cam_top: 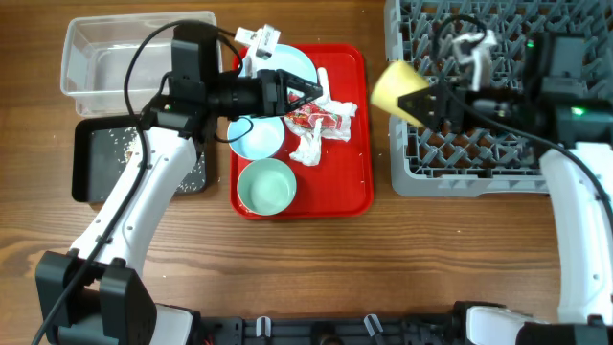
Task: Sort waste into correct bins and load items into the dishwasher rack
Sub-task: 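Carry the yellow cup with right gripper and lower it into the grey rack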
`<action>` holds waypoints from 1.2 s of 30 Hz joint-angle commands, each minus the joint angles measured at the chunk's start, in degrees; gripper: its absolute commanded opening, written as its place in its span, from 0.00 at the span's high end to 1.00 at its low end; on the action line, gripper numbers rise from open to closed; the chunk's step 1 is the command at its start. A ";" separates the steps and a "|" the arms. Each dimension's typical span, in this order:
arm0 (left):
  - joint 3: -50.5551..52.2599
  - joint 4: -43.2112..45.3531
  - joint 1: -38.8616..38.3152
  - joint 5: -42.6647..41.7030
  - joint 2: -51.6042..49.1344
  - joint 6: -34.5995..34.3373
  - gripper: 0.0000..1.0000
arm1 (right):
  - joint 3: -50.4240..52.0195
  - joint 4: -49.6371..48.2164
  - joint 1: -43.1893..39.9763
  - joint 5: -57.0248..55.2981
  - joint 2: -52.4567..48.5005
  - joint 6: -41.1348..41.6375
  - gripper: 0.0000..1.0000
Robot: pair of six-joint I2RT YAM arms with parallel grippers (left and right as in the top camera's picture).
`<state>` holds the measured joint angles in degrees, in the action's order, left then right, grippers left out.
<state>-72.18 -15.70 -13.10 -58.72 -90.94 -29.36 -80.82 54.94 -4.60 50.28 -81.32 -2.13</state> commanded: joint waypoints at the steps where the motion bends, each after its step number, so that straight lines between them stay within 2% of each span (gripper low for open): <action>1: -0.15 -5.18 0.15 13.31 -0.17 2.58 0.64 | 0.00 5.07 -1.09 -23.30 1.95 7.52 0.39; 5: -0.15 -10.80 0.15 22.43 -0.17 2.62 0.66 | -0.17 11.93 -1.05 -40.13 1.92 11.76 0.39; 9: -0.15 -14.47 0.15 28.92 -0.20 3.65 0.65 | -0.17 15.61 -1.07 -52.24 1.66 15.50 0.38; 16: -0.15 -15.50 0.15 32.89 -0.20 3.67 0.56 | -0.17 17.14 -1.70 -61.94 -2.34 22.18 0.35; 21: -0.15 -15.47 0.15 32.92 -0.20 5.33 0.54 | -0.17 16.85 -7.52 -60.63 -6.86 23.19 0.35; 25: -0.15 -15.43 0.15 32.94 -0.20 5.42 0.52 | -0.17 14.75 -11.96 -53.42 -9.55 19.85 0.35; 36: -0.15 -16.24 0.15 32.89 -0.20 5.40 0.51 | -0.17 12.02 -12.24 -51.01 -17.00 20.20 0.34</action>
<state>-72.18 -31.46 -13.10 -26.37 -90.94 -25.56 -80.95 68.25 -17.15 -2.15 -95.37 17.52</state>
